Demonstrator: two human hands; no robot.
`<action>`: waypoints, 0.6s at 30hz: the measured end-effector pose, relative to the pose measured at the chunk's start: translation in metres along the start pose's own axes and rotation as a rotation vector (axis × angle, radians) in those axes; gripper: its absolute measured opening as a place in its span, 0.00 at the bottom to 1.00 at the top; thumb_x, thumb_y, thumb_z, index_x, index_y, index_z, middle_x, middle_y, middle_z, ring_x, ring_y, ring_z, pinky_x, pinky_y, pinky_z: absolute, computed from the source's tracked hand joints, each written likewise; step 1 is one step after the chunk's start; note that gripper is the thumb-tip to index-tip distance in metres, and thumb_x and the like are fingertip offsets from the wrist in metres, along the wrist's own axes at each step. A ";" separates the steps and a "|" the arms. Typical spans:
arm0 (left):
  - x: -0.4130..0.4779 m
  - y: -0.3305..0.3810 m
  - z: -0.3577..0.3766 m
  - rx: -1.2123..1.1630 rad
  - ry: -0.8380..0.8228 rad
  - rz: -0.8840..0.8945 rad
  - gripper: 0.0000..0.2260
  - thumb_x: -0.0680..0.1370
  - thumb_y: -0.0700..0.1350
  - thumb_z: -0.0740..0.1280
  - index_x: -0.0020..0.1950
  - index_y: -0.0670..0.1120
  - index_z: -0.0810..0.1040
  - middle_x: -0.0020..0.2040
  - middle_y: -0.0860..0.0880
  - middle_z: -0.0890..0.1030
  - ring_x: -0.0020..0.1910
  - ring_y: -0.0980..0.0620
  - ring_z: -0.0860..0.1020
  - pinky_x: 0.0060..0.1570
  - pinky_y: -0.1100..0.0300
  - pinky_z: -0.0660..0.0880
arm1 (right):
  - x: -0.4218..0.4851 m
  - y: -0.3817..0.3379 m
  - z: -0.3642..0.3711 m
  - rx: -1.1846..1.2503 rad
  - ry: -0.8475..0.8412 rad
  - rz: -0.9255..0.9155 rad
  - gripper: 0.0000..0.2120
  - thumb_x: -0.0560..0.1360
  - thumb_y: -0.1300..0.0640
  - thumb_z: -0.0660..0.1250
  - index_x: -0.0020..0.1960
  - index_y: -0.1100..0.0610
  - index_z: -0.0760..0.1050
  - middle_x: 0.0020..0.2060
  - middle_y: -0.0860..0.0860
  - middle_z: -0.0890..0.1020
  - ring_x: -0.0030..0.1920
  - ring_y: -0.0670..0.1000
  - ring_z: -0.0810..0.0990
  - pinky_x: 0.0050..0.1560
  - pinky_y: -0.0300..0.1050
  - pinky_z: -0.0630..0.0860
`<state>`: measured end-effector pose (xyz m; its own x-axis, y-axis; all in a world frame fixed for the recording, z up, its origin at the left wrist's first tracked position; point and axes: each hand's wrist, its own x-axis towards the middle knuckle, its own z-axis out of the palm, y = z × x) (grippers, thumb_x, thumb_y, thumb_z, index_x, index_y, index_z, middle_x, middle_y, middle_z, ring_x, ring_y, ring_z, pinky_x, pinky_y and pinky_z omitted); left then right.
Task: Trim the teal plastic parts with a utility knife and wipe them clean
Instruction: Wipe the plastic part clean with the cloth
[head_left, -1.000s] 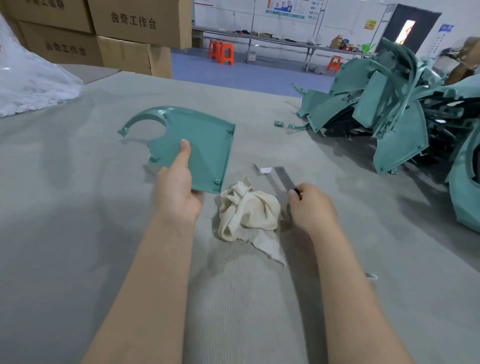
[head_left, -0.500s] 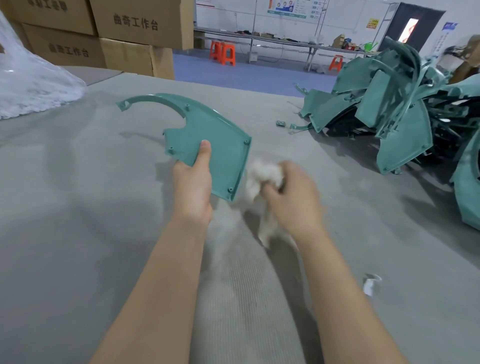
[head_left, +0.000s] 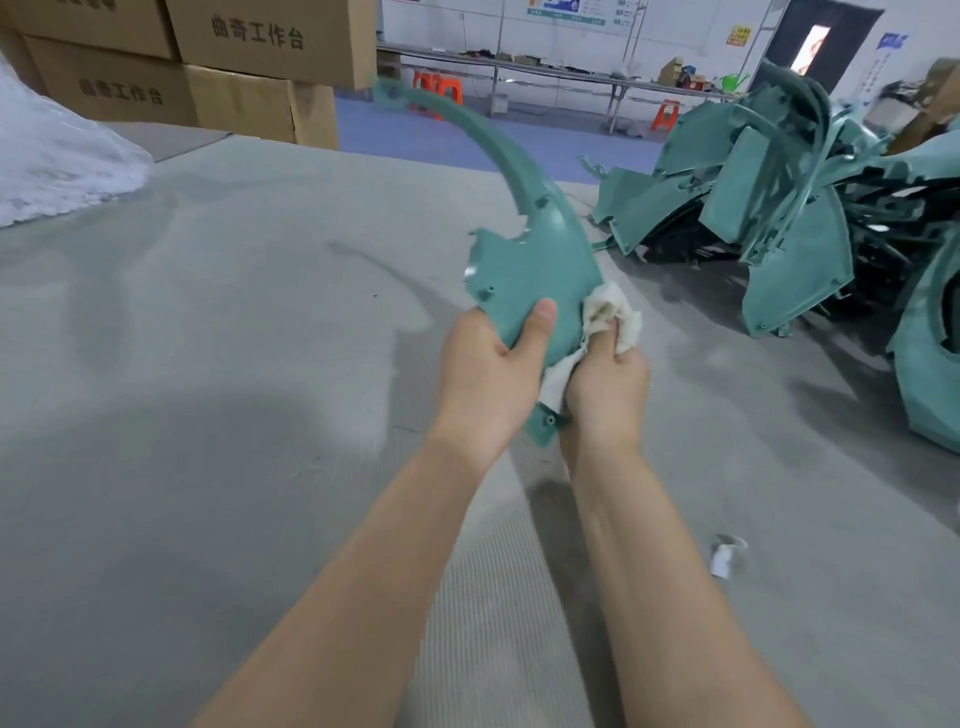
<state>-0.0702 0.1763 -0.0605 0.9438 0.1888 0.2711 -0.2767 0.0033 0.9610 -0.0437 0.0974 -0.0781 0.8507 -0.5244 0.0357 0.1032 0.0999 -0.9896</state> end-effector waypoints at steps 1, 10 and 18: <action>-0.002 0.001 0.002 0.077 -0.024 0.041 0.05 0.79 0.46 0.66 0.44 0.49 0.79 0.40 0.54 0.83 0.42 0.55 0.82 0.44 0.61 0.78 | 0.002 -0.001 -0.005 0.002 0.006 0.017 0.17 0.84 0.52 0.55 0.39 0.54 0.74 0.35 0.51 0.79 0.36 0.50 0.79 0.43 0.46 0.77; -0.002 0.012 -0.003 0.138 -0.150 0.102 0.10 0.79 0.46 0.66 0.48 0.39 0.81 0.44 0.38 0.83 0.45 0.39 0.81 0.46 0.47 0.78 | 0.007 -0.003 -0.008 0.258 0.046 0.048 0.14 0.83 0.51 0.56 0.46 0.54 0.77 0.40 0.51 0.84 0.41 0.51 0.83 0.43 0.45 0.81; 0.006 0.007 -0.021 0.038 -0.253 -0.003 0.05 0.80 0.43 0.66 0.49 0.51 0.80 0.47 0.54 0.85 0.48 0.55 0.83 0.50 0.56 0.79 | 0.028 0.008 -0.017 0.011 -0.008 0.034 0.13 0.82 0.48 0.58 0.46 0.52 0.77 0.46 0.50 0.82 0.50 0.54 0.81 0.52 0.47 0.77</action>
<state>-0.0705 0.1985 -0.0535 0.9612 -0.0634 0.2686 -0.2711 -0.0340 0.9620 -0.0279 0.0687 -0.0877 0.8578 -0.5139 0.0036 0.0799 0.1265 -0.9887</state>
